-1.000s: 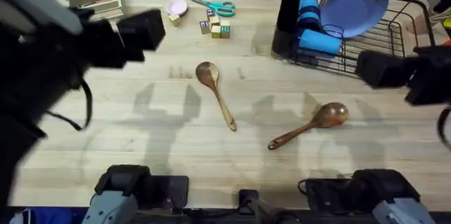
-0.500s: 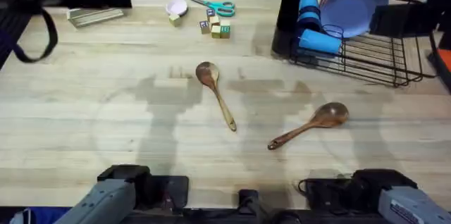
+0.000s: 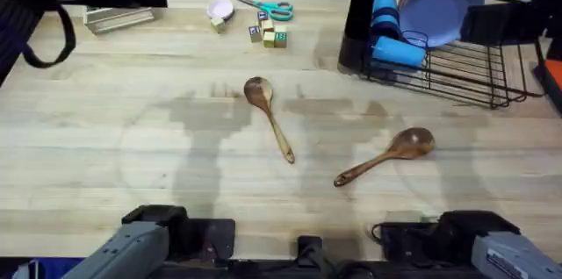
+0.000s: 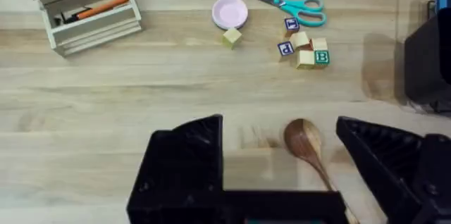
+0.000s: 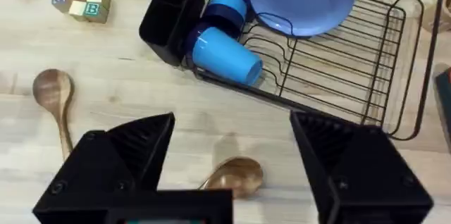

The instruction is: Pick up the spoon on the table one by one and put them onto the rack

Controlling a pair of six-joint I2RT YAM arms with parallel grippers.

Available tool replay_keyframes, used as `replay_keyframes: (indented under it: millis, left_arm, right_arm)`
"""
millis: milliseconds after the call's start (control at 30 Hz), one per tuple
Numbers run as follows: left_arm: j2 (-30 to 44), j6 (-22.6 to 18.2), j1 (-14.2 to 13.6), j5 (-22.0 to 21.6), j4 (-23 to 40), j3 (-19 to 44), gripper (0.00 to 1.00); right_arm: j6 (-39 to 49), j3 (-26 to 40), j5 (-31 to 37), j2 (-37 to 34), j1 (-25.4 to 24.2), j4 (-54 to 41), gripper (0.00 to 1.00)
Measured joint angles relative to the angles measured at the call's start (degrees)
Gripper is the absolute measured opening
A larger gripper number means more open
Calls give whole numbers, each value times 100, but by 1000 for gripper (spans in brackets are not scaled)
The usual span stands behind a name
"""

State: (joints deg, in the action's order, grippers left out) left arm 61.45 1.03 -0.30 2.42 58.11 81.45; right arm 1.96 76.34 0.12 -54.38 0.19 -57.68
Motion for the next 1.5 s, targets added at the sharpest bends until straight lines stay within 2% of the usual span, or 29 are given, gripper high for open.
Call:
replay_keyframes:
  millis: [300, 467, 600, 800, 1000, 1033, 1200, 1333, 1500]
  left_arm:
    - [0, 62, 0, 145, 212, 2, 993]
    - [0, 607, -4, 538, 285, 2, 995]
    - [0, 1053, -133, 661, 348, 2, 995]
    - [0, 1746, -714, 606, 386, 2, 995]
    - [0, 2663, -1325, 139, 475, 2, 995]
    - [1, 3053, -1573, -77, 477, 2, 995]
    - [7, 3708, -1896, -432, 649, 2, 995]
    - [117, 4125, -2144, -661, 741, 4, 995]
    - [533, 4376, -2577, -826, 749, 4, 995]
  right_arm:
    - [0, 0, 2, 0, 0, -1, 996]
    - [0, 0, 0, 1, 0, -1, 996]
    - [0, 0, 0, 2, 0, -1, 996]
    - [0, 0, 2, 1, 0, -1, 996]
    - [0, 0, 2, -1, 0, -1, 996]
    - [0, 0, 1, 2, 0, -1, 996]
    - [0, 0, 2, 1, 0, -1, 996]
    - [0, 0, 1, 2, 0, -1, 996]
    - [0, 0, 2, -1, 0, -1, 997]
